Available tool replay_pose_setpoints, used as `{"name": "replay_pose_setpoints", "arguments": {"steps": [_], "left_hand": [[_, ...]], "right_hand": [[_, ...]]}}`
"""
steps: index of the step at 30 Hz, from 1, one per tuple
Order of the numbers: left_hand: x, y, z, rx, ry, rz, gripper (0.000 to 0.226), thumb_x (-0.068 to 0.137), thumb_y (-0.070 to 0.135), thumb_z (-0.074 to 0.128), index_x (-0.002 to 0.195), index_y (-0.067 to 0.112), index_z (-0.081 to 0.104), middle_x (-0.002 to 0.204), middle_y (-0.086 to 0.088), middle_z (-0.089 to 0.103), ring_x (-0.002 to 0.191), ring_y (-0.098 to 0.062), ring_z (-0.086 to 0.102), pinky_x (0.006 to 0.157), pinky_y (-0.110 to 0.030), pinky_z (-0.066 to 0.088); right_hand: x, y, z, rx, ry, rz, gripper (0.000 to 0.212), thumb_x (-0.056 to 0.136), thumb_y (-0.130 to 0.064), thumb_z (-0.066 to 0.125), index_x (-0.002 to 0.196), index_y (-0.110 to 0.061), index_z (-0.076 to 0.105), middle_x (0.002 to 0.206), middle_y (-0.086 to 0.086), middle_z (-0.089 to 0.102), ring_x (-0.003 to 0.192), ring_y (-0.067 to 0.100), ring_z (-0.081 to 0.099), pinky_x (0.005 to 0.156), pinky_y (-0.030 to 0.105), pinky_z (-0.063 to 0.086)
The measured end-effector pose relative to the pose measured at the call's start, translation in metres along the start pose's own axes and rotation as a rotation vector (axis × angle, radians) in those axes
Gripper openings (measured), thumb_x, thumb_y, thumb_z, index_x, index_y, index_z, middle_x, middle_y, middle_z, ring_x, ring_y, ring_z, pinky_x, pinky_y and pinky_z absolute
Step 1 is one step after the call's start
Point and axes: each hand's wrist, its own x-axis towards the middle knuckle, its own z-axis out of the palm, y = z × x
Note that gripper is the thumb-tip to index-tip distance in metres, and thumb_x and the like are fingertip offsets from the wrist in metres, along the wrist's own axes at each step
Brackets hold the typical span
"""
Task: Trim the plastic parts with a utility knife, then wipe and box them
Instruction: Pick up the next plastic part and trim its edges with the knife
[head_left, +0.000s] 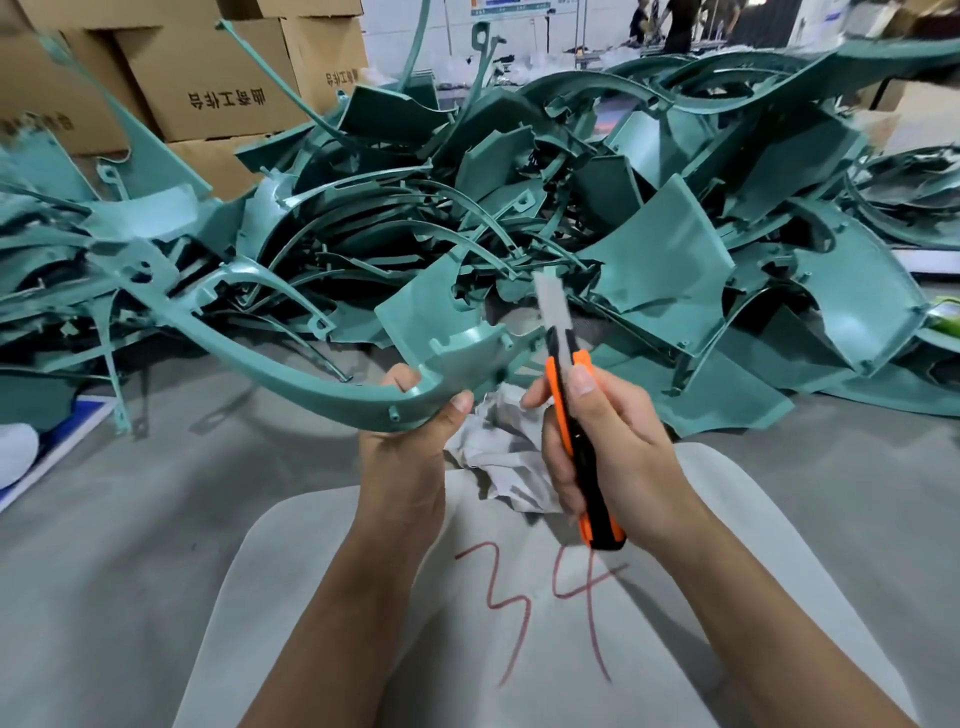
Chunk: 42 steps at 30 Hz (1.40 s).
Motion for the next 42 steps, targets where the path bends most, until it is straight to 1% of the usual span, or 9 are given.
{"name": "replay_pose_setpoints", "arguments": {"steps": [4, 8, 12, 17, 20, 22, 29, 37, 42], "left_hand": [[0.0, -0.003, -0.002, 0.045, -0.017, 0.034, 0.028, 0.089, -0.018, 0.061, 0.115, -0.021, 0.051, 0.108, -0.028, 0.065, 0.098, -0.02, 0.067, 0.087, -0.026, 0.057], [0.001, -0.001, -0.002, 0.043, 0.007, 0.01, 0.026, 0.093, -0.014, 0.059, 0.119, -0.017, 0.054, 0.123, -0.034, 0.063, 0.112, -0.037, 0.066, 0.104, -0.045, 0.053], [-0.001, 0.0, -0.001, 0.024, 0.082, -0.007, 0.034, 0.095, -0.009, 0.063, 0.129, -0.006, 0.062, 0.123, -0.013, 0.073, 0.106, -0.017, 0.073, 0.082, -0.014, 0.056], [0.007, 0.005, -0.005, -0.207, 0.092, -0.083, 0.033, 0.097, 0.002, 0.061, 0.128, 0.015, 0.062, 0.124, -0.004, 0.074, 0.115, -0.025, 0.071, 0.092, -0.043, 0.06], [0.01, 0.009, -0.005, -0.249, 0.127, -0.036, 0.034, 0.101, 0.009, 0.06, 0.134, 0.015, 0.059, 0.13, -0.005, 0.071, 0.12, -0.029, 0.068, 0.101, -0.053, 0.055], [0.011, 0.009, -0.005, -0.259, 0.153, -0.017, 0.034, 0.101, 0.01, 0.061, 0.135, 0.014, 0.059, 0.13, -0.006, 0.071, 0.121, -0.03, 0.067, 0.105, -0.057, 0.051], [0.007, 0.013, 0.0, -0.283, 0.173, 0.017, 0.03, 0.1, 0.01, 0.063, 0.13, 0.015, 0.061, 0.128, -0.006, 0.072, 0.12, -0.031, 0.068, 0.102, -0.059, 0.053], [0.004, 0.016, 0.003, -0.311, 0.187, 0.031, 0.025, 0.098, 0.01, 0.066, 0.122, 0.013, 0.065, 0.122, -0.007, 0.074, 0.116, -0.032, 0.07, 0.096, -0.054, 0.058], [0.005, 0.019, 0.0, -0.322, 0.19, 0.029, 0.032, 0.096, 0.012, 0.069, 0.127, 0.011, 0.064, 0.123, -0.009, 0.074, 0.114, -0.032, 0.071, 0.096, -0.061, 0.055]], "right_hand": [[-0.001, 0.001, 0.003, -0.084, -0.079, 0.034, 0.043, 0.111, -0.043, 0.038, 0.099, -0.009, 0.062, 0.049, 0.017, 0.049, 0.03, 0.029, 0.039, 0.033, 0.037, 0.034], [0.006, 0.007, -0.006, -0.202, 0.065, 0.133, 0.046, 0.113, -0.044, 0.039, 0.095, -0.007, 0.06, 0.05, 0.012, 0.052, 0.035, 0.026, 0.044, 0.041, 0.036, 0.04], [0.008, 0.009, -0.012, -0.183, 0.184, 0.146, 0.044, 0.113, -0.043, 0.039, 0.099, -0.004, 0.052, 0.053, 0.011, 0.054, 0.038, 0.028, 0.046, 0.041, 0.038, 0.043], [0.009, 0.002, -0.021, -0.494, 0.311, -0.141, 0.029, 0.113, -0.04, 0.039, 0.092, -0.021, 0.045, 0.063, 0.003, 0.062, 0.045, 0.02, 0.055, 0.042, 0.037, 0.046], [0.011, 0.004, -0.031, -0.826, 0.306, -0.334, 0.02, 0.113, -0.037, 0.04, 0.097, -0.028, 0.047, 0.066, -0.004, 0.058, 0.056, 0.014, 0.055, 0.053, 0.038, 0.044], [0.01, 0.007, -0.029, -0.822, 0.288, -0.347, 0.019, 0.113, -0.037, 0.04, 0.1, -0.026, 0.049, 0.067, -0.004, 0.057, 0.056, 0.014, 0.055, 0.053, 0.037, 0.043], [0.007, 0.011, -0.018, -0.919, 0.197, -0.33, 0.032, 0.111, -0.039, 0.038, 0.103, -0.013, 0.055, 0.064, -0.002, 0.056, 0.054, 0.02, 0.053, 0.051, 0.043, 0.043], [0.002, 0.009, -0.007, -0.895, 0.031, -0.388, 0.02, 0.11, -0.037, 0.043, 0.098, -0.023, 0.051, 0.064, -0.016, 0.042, 0.056, 0.013, 0.047, 0.053, 0.036, 0.039], [0.005, 0.01, -0.015, -0.892, 0.145, -0.427, 0.023, 0.11, -0.031, 0.046, 0.101, -0.013, 0.057, 0.065, -0.008, 0.047, 0.054, 0.015, 0.047, 0.051, 0.035, 0.038]]}}
